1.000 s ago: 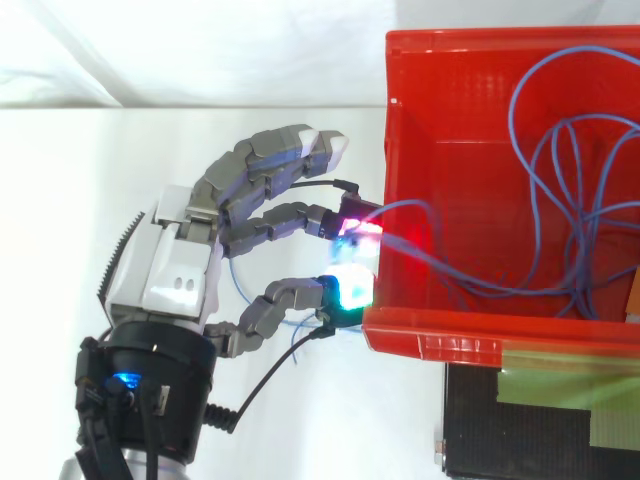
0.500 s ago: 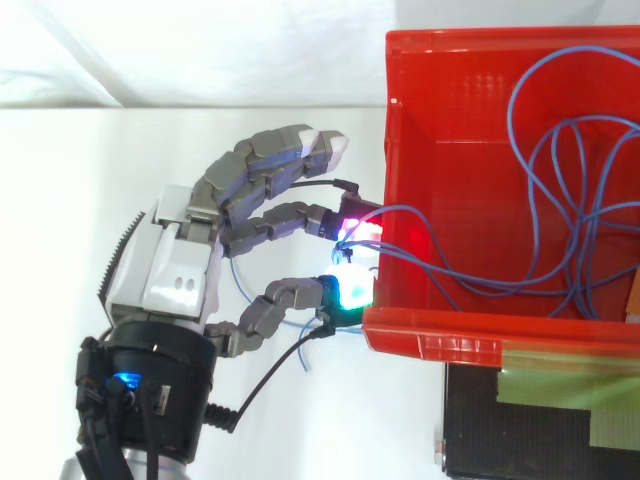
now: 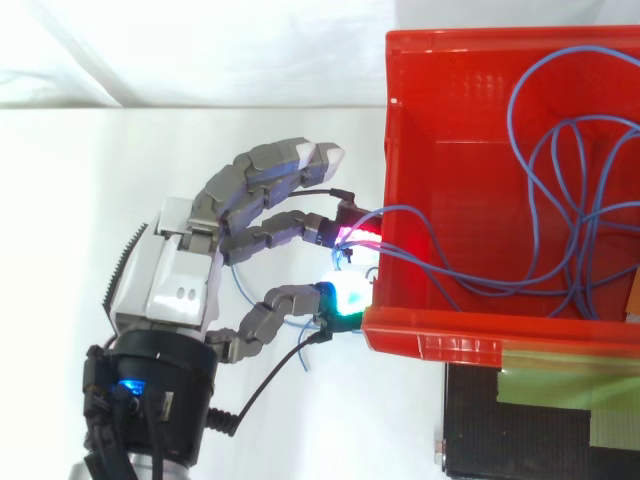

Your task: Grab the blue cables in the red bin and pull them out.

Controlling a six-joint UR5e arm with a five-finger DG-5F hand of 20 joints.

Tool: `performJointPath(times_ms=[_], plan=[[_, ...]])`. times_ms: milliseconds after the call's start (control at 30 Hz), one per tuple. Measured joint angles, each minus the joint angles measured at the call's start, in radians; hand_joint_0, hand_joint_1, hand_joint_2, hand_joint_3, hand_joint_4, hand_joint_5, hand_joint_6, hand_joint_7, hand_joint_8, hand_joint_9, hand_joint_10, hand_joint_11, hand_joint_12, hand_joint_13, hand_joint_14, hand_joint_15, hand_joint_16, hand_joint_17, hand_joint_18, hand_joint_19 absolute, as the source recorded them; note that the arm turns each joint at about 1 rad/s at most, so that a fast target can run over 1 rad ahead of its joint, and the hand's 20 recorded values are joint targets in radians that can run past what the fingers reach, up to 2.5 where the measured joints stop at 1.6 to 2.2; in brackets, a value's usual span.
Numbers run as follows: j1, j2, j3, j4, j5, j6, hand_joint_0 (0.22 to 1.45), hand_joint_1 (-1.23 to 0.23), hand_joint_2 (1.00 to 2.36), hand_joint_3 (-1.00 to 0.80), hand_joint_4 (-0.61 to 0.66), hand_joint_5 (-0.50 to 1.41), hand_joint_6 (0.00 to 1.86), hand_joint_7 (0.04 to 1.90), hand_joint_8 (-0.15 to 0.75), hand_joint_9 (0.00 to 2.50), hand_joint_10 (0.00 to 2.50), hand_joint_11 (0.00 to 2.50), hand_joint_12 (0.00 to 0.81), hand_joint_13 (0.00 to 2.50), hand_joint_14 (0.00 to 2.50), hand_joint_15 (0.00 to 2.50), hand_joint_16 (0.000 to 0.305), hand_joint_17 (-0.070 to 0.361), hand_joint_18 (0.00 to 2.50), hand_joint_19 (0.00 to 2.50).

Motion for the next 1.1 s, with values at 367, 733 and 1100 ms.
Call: performJointPath(times_ms=[367, 733, 1100], plan=[[0.001, 0.001, -0.006, 0.025, 0.001, 0.001, 0.82, -0.97, 1.00, -1.00, -0.01, 0.94, 0.00, 0.82, 0.183, 0.71, 0.02, 0.45, 0.298, 0.73, 0.02, 0.46, 0.043, 0.096, 0.56, 0.57], [0.004, 0.001, -0.006, 0.023, 0.002, 0.051, 0.82, -0.97, 1.00, -1.00, 0.00, 0.94, 0.00, 0.81, 0.182, 0.71, 0.02, 0.44, 0.297, 0.73, 0.02, 0.47, 0.043, 0.097, 0.56, 0.57], [0.006, 0.001, -0.006, 0.026, 0.001, 0.135, 0.82, -0.97, 1.00, -1.00, 0.00, 0.94, 0.00, 0.81, 0.182, 0.71, 0.02, 0.45, 0.297, 0.73, 0.02, 0.47, 0.043, 0.097, 0.56, 0.57]])
